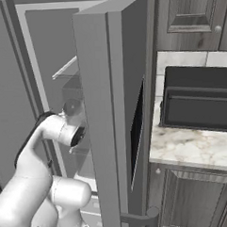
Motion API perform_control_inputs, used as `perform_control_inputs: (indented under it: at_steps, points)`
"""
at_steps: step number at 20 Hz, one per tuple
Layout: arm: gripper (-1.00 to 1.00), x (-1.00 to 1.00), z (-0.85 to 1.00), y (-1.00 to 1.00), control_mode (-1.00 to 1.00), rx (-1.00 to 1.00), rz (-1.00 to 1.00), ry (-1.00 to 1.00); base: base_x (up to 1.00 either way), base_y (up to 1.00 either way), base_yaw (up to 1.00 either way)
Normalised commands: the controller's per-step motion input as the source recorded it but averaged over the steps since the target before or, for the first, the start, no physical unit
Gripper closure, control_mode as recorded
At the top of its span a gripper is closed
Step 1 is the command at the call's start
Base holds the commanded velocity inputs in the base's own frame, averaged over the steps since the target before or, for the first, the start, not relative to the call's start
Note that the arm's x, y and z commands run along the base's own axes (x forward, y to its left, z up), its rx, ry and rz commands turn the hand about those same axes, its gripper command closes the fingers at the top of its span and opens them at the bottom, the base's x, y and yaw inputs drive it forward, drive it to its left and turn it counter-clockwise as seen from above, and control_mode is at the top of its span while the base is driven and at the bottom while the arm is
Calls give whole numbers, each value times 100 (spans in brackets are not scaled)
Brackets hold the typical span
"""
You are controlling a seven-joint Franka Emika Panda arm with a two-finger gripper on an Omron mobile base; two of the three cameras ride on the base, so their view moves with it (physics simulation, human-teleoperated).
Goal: Open the fridge, remove the pear, carrot, and fish, and place them on any counter.
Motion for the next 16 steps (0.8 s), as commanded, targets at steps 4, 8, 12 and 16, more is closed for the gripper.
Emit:
perform_control_inputs:
  at_steps: [4,8,12,16]
  points:
    - [100,-85,95,0,-100,-8,2,0,0,0,0]
    - [100,-86,94,0,-100,-8,2,4,0,0,0]
    - [100,-91,66,0,-100,-11,3,3,0,0,0]
    - [100,-83,51,0,-100,-9,4,3,0,0,0]
